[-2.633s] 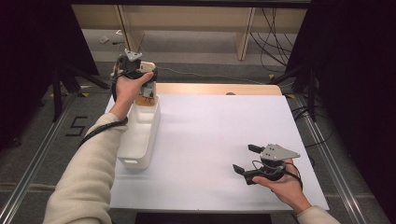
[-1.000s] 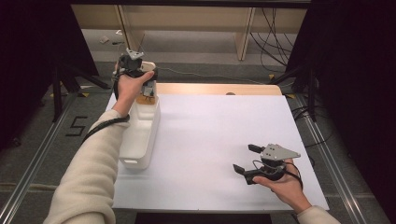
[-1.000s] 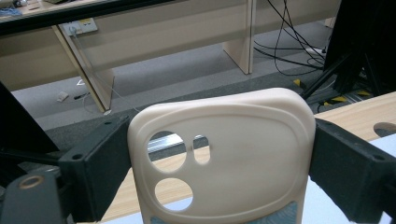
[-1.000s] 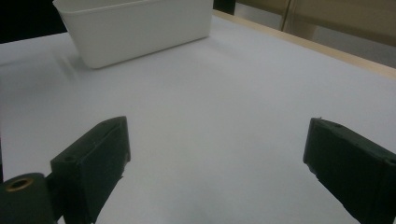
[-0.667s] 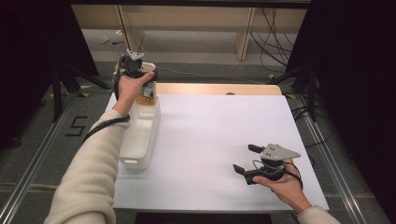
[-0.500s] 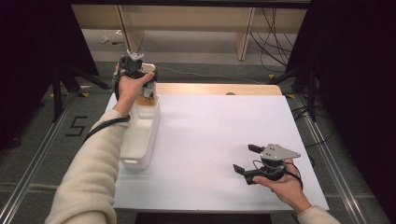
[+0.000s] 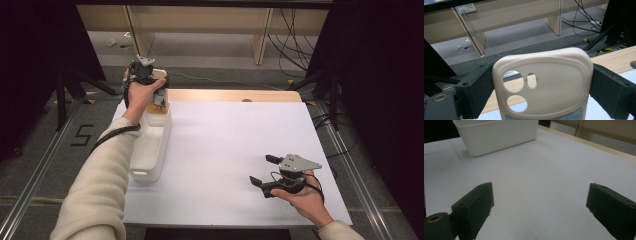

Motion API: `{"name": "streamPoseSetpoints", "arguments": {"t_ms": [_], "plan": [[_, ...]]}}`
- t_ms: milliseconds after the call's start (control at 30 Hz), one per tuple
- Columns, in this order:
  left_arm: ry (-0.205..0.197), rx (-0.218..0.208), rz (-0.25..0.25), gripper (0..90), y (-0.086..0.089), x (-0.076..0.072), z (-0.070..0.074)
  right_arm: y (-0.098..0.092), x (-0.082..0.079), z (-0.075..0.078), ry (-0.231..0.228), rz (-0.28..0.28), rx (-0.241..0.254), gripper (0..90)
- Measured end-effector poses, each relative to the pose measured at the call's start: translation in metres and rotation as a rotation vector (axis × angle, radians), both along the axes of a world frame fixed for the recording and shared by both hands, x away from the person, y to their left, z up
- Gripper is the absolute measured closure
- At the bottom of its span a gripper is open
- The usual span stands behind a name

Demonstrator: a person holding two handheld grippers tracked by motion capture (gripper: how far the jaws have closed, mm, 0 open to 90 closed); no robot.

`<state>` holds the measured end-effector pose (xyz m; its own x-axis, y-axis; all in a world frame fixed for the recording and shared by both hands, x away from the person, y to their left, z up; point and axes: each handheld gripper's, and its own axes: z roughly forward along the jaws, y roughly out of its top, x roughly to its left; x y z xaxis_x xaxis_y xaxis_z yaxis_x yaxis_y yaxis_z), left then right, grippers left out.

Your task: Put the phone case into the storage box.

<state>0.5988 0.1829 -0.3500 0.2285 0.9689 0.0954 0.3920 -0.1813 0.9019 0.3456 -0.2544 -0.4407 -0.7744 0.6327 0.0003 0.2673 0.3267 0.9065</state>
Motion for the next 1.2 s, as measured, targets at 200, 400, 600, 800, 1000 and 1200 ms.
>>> {"name": "streamPoseSetpoints", "arguments": {"t_ms": [200, 400, 600, 800, 1000, 1200], "plan": [[0.003, -0.001, 0.003, 10.4, 0.0007, 0.0004, -0.001, 0.0, 0.0, 0.0, 0.001, -0.001, 0.002, 8.4], [0.002, 0.0, 0.001, 10.3, 0.0008, 0.0005, -0.0011, 0.0001, 0.0, -0.0001, 0.001, -0.001, 0.001, 8.5], [0.006, 0.0, 0.003, 10.3, 0.0008, 0.0008, -0.0024, 0.0, 0.0001, -0.0001, 0.0, -0.001, 0.001, 8.5], [0.01, 0.001, 0.002, 10.3, 0.0008, 0.001, -0.0036, 0.0, 0.0001, -0.0001, 0.0, -0.001, 0.001, 8.5], [0.016, -0.003, 0.005, 10.2, 0.0015, 0.0006, -0.0071, 0.0, 0.0, -0.0001, 0.0, 0.0, 0.001, 8.5], [0.021, -0.001, 0.003, 10.2, 0.0013, 0.0006, -0.0088, 0.0001, 0.0001, -0.0002, 0.001, 0.001, 0.001, 8.5]]}}
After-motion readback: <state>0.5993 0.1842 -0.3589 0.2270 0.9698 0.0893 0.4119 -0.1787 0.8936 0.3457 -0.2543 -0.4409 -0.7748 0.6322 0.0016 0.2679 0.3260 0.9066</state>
